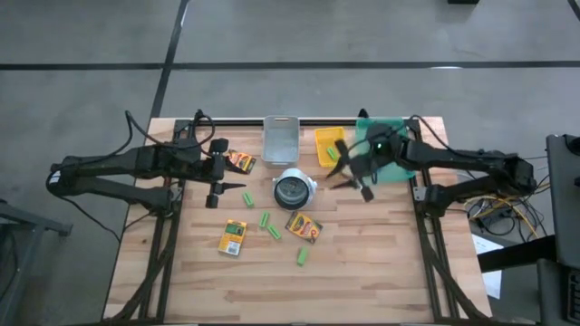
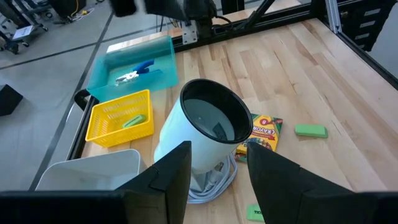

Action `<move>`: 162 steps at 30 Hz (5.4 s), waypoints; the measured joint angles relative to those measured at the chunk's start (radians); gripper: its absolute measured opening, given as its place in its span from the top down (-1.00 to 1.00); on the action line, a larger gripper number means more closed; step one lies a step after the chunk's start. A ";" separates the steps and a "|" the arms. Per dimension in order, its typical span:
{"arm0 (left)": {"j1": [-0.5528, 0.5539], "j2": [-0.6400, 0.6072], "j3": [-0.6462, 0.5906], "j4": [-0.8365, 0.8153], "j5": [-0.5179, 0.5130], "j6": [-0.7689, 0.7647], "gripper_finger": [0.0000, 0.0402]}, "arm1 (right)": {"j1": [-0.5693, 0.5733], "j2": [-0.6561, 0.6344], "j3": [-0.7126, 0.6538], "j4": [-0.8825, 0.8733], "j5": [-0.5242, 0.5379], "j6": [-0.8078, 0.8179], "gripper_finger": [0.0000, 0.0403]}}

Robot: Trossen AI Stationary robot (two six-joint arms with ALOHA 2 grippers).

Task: Pick & Place School Supplies
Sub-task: Put the green eraser into the yellow bin

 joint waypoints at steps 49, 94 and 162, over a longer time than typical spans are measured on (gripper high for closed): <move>0.000 0.000 0.000 0.000 0.000 0.000 0.20 | 0.524 0.703 0.096 0.261 0.317 -0.040 0.37; 0.000 0.011 0.000 0.000 0.000 0.000 0.20 | 0.526 0.825 0.109 0.348 0.359 -0.054 0.47; 0.000 0.011 -0.001 0.000 0.000 0.000 0.20 | 0.115 0.043 0.048 -0.081 0.763 0.186 0.62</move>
